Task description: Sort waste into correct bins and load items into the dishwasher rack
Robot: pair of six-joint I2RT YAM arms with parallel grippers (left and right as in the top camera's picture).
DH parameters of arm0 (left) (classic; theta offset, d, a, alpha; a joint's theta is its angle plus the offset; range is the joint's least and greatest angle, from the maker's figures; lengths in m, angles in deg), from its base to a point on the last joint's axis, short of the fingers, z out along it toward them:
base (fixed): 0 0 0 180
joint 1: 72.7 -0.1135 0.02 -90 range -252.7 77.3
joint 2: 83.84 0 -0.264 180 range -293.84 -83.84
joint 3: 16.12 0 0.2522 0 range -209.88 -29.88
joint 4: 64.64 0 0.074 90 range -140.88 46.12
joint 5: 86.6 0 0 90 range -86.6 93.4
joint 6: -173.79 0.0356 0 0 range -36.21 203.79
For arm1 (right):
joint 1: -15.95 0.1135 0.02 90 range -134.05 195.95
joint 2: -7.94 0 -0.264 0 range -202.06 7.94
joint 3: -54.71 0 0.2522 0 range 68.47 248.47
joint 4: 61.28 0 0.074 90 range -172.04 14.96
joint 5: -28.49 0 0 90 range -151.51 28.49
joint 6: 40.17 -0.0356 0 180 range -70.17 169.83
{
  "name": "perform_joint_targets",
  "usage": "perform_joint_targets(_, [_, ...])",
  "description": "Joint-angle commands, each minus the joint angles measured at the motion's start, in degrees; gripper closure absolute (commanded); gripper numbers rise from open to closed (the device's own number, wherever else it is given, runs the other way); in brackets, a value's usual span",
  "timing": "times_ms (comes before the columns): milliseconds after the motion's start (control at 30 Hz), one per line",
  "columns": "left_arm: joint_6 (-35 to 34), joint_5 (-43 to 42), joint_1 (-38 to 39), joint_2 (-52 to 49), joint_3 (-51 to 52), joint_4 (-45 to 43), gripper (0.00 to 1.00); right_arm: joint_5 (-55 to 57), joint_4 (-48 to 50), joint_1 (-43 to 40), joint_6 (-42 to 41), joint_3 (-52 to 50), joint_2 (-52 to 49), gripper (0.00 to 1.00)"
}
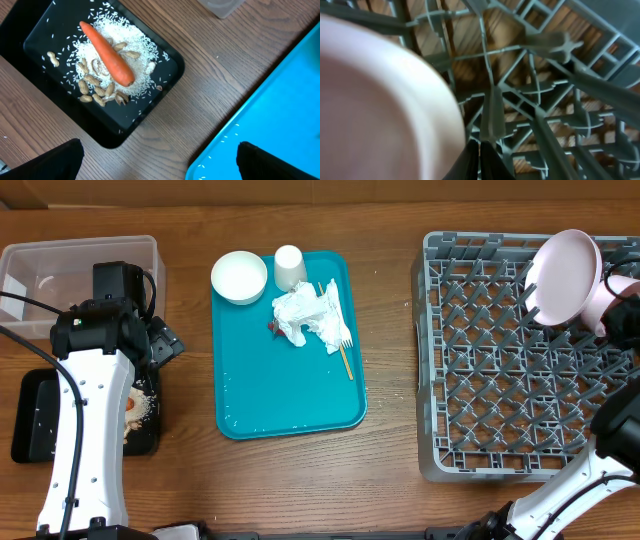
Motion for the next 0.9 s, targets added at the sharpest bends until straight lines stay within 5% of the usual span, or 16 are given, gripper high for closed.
perform_joint_targets(0, [0.66,-0.04,-0.09,0.15,-0.63,-0.11,0.0,0.2,1.42,-0.31,-0.04,-1.4,-0.28,0.93])
perform_joint_targets(267, [0.68,-0.04,-0.09,0.15,-0.61,-0.11,0.0,0.15,-0.68,-0.31,-0.09,1.53,-0.2,0.96])
perform_joint_targets(700, [0.68,-0.04,-0.09,0.15,-0.63,-0.11,0.0,0.17,-15.96,-0.46,-1.62,30.05,2.43,0.92])
perform_joint_targets(867, [0.68,-0.04,-0.09,0.15,-0.61,-0.11,0.0,0.17,-16.02,-0.46,-1.6,29.18,2.05,0.92])
